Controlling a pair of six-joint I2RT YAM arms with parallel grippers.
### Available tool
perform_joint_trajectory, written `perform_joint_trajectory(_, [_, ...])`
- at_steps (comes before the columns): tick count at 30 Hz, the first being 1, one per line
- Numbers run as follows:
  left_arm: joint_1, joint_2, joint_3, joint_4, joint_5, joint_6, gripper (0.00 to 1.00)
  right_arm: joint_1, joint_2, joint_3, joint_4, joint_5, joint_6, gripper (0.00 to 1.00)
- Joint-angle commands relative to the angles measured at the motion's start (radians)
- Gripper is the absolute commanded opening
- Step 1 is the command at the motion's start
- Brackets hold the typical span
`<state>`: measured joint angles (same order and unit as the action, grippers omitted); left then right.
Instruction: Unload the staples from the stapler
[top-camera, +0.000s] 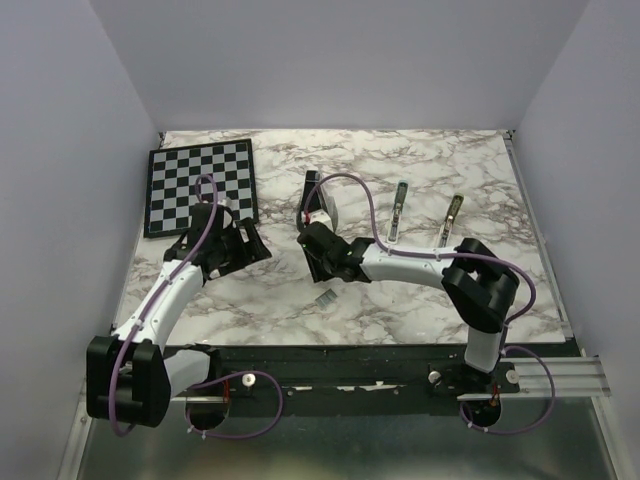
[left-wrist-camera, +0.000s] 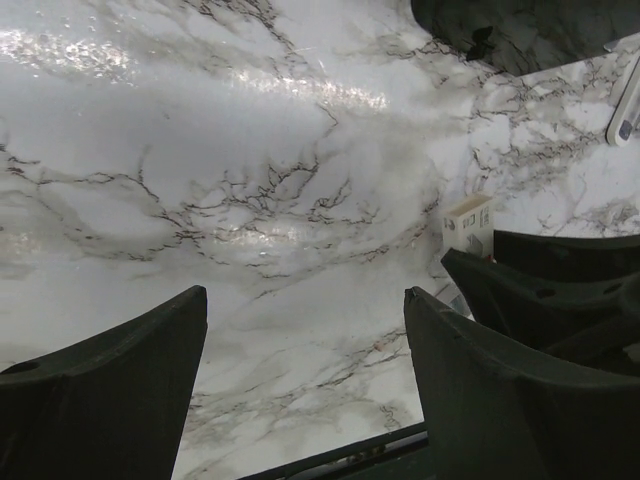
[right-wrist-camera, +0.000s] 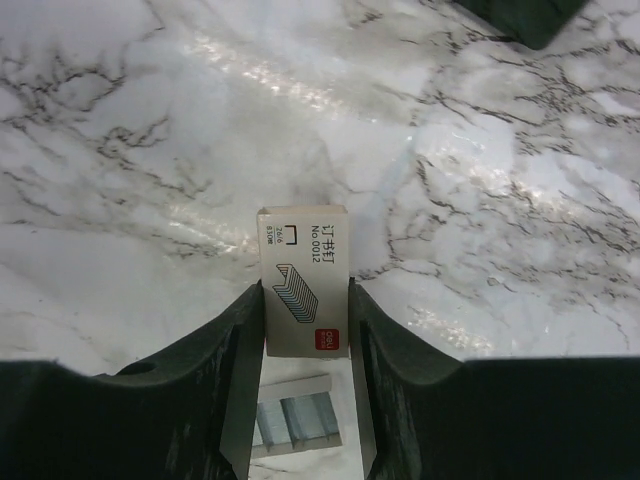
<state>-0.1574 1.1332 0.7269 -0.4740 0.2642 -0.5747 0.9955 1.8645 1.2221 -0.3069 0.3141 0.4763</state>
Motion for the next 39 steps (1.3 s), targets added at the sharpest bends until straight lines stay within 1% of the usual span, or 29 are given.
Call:
perform_joint_trajectory(1, [0.062,-0.006,-0.023,-0.008,-0.027,-0.071,0.86,0.041,-0.025,0.02,0.069,-0.091,-0.113,0.45])
perform_joint_trajectory(4, [0.099,0.013,-0.034,-0.005,-0.007,-0.086,0.85,0.084,-0.011,0.01,0.103,-0.133,-0.169,0.45])
perform_joint_trajectory(8, [0.102,0.028,-0.034,0.003,0.017,-0.077,0.85,0.152,0.01,0.004,0.153,-0.191,-0.246,0.46])
perform_joint_trajectory(13, [0.102,0.025,-0.044,0.011,0.009,-0.08,0.84,0.166,0.025,-0.002,0.155,-0.204,-0.255,0.49])
perform_joint_trajectory(16, [0.102,0.034,-0.044,0.009,0.015,-0.077,0.84,0.166,0.021,-0.016,0.16,-0.217,-0.263,0.56])
perform_joint_trajectory(17, [0.102,0.036,-0.043,0.009,0.017,-0.076,0.84,0.166,0.009,-0.028,0.161,-0.218,-0.271,0.6])
perform_joint_trajectory(20, [0.102,0.033,-0.044,0.015,0.017,-0.063,0.84,0.166,-0.036,-0.065,0.158,-0.17,-0.284,0.61])
perform_joint_trajectory(23, [0.102,0.027,-0.06,0.04,0.052,-0.054,0.84,0.158,-0.108,-0.091,0.154,-0.113,-0.32,0.61])
perform_joint_trajectory(25, [0.101,0.023,-0.07,0.058,0.09,-0.05,0.84,0.14,-0.134,-0.102,0.146,-0.11,-0.323,0.61])
perform_joint_trajectory(26, [0.101,0.023,-0.083,0.075,0.114,-0.057,0.84,0.111,-0.137,-0.102,0.129,-0.113,-0.318,0.59])
perform_joint_trajectory(30, [0.096,0.019,-0.119,0.118,0.17,-0.088,0.81,0.066,-0.134,-0.101,0.091,-0.103,-0.295,0.54])
perform_joint_trajectory(39, [0.055,-0.003,-0.153,0.137,0.162,-0.131,0.8,0.015,-0.097,-0.113,0.061,-0.104,-0.283,0.51])
